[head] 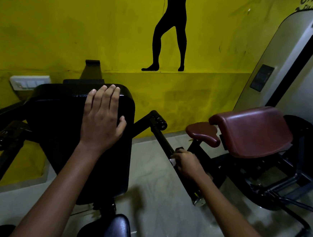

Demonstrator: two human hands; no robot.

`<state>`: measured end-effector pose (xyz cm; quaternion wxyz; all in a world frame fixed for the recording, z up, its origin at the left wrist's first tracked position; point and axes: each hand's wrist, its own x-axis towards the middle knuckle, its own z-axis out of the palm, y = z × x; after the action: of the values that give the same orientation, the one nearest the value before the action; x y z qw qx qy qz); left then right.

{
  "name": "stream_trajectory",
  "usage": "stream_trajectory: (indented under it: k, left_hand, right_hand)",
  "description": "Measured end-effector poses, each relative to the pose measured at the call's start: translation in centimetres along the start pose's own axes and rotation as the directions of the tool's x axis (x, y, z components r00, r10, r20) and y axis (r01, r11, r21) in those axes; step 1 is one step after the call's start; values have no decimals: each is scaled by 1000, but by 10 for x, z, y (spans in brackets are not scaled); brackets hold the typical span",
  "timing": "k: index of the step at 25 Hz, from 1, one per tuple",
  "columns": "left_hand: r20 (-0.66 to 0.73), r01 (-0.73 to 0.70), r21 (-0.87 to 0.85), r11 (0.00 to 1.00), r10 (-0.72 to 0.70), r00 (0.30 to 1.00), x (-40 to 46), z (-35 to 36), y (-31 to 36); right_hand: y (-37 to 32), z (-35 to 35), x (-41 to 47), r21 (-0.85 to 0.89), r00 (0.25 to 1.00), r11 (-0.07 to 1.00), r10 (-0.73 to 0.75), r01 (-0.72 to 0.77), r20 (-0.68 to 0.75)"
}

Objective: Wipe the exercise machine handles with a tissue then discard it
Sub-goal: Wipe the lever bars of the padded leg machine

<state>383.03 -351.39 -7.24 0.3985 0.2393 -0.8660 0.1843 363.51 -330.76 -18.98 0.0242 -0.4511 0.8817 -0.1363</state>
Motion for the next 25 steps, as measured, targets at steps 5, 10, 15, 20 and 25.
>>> stream_trajectory:
  k: [5,10,15,20,25]
  left_hand:
    - [-11,17,-17,1000,-18,1000,0,0,2]
    - [4,-4,-29,1000,5,1000,0,-3,-2]
    - [13,-9,-54,998,10,1000,0,-4,-2]
    - [7,-8,-64,998,8,1000,0,-3,-3]
    - [7,7,-64,998,-6,1000,0,-4,0]
  right_hand:
    - [7,11,-19,65,998,997,40,-37,-39]
    - [-2,25,-31,-151,988,980,119,-133,-98]
    - [-1,22,-67,-123,986,989,59,-79,-156]
    - [-5,4,-91,-83,986,997,-9,-5,-169]
    - [-8,1,-99,-47,986,999,-12,4,-167]
